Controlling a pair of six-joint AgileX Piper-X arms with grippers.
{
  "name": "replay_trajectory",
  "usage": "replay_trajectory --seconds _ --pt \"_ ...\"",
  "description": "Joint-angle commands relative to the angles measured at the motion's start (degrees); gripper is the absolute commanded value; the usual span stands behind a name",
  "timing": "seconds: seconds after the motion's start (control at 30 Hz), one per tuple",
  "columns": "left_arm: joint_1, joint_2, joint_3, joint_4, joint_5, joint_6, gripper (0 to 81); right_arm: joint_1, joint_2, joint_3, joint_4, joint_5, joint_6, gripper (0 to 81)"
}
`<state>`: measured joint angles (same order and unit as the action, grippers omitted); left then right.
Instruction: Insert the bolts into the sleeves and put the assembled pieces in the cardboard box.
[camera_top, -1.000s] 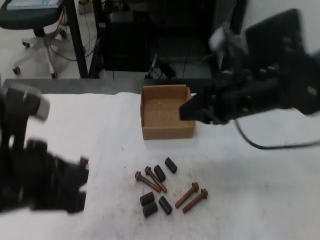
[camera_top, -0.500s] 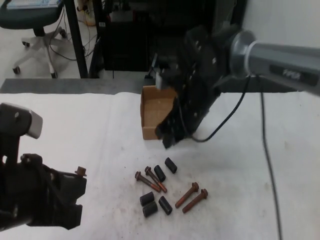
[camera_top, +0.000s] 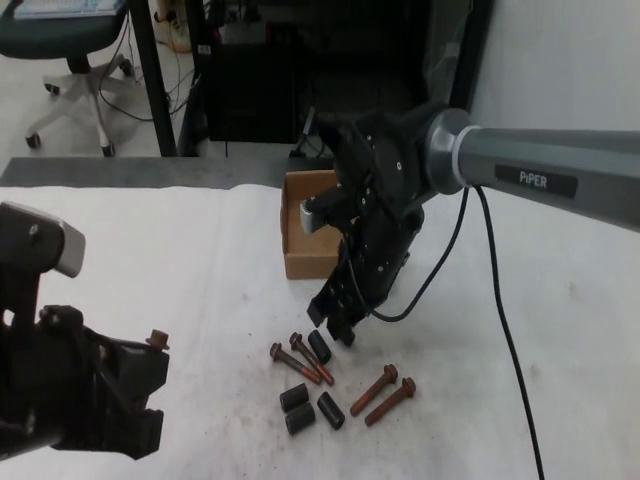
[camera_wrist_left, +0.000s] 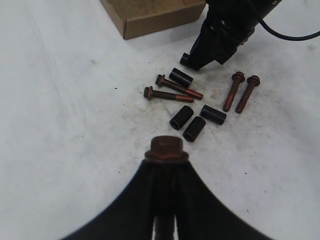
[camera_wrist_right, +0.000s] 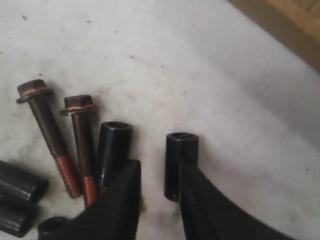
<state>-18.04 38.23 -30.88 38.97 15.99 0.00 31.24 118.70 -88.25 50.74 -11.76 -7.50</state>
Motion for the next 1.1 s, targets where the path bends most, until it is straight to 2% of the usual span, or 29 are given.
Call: replay_trajectory --seconds 0.0,0.37,1.0,1.07 --pt "0.07 -0.49 -0.19 -0.65 -0.93 0.00 0.3 0.06 -0.09 -0.66 0.15 2.66 -4.13 26.3" --pt "0.07 -0.49 -0.19 -1.51 -0.90 0.00 0.3 -0.05 0.44 -0.66 0.15 2.90 -5.81 32.1" --pt "0.07 -0.49 -0.19 -1.51 -0.90 0.00 0.3 0.17 3.24 -0.66 -1.55 2.90 -5.81 32.1" --pt "0.07 -0.49 -0.19 -1.48 -1.09 0.00 0.3 0.17 3.85 -0.66 -1.06 2.90 -5.81 27.9"
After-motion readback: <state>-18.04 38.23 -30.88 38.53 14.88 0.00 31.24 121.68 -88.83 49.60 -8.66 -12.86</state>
